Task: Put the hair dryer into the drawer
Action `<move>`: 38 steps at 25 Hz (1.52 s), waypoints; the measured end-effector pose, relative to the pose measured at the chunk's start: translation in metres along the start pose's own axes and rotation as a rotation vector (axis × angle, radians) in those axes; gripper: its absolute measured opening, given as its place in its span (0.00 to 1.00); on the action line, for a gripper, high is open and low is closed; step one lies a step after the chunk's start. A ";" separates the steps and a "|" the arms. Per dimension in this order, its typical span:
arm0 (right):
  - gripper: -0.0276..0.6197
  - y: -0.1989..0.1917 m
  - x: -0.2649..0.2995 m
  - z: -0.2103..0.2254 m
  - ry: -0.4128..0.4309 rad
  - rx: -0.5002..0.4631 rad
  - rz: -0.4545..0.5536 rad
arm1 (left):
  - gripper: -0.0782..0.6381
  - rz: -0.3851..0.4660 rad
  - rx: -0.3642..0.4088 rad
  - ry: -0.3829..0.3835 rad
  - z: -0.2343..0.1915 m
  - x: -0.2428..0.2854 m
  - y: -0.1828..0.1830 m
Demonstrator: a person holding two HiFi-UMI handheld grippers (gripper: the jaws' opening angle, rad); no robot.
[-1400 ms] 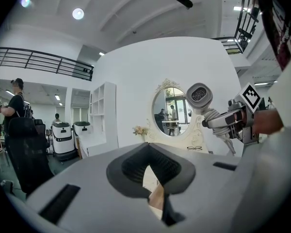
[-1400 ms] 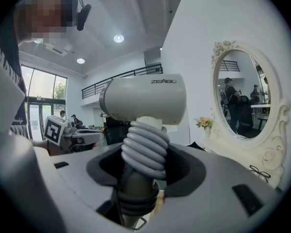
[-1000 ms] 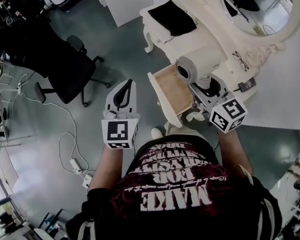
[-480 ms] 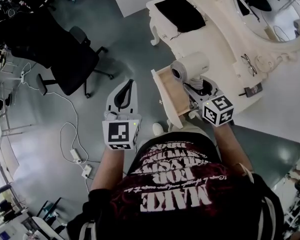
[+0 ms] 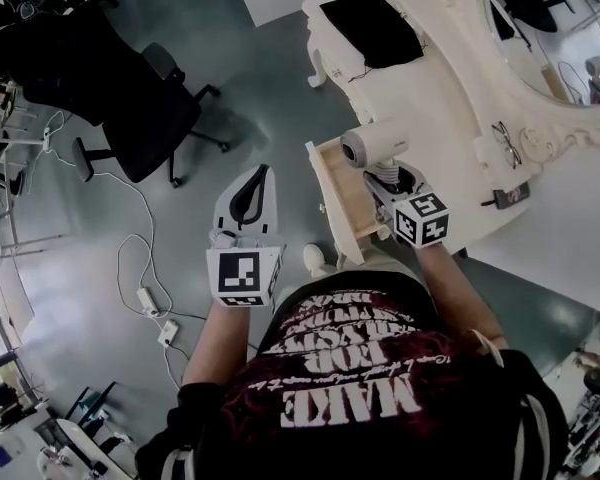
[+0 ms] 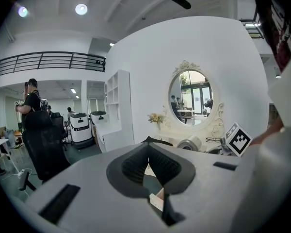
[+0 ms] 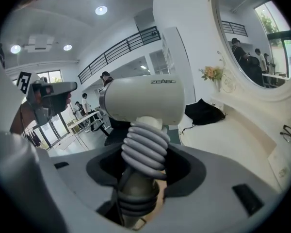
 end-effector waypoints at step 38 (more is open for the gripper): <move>0.40 -0.172 0.174 0.050 -0.070 0.146 -0.556 | 0.12 -0.111 -0.109 0.131 -0.028 -0.013 -0.055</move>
Point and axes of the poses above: the fingertips, and each gripper's own axes: x forward along the fingers, z to its right, y out of its top, the point moved 1 cm from there along -x, backward along the fingers, and after that the axes turned 15 degrees about -z, right-handed, at the moved point
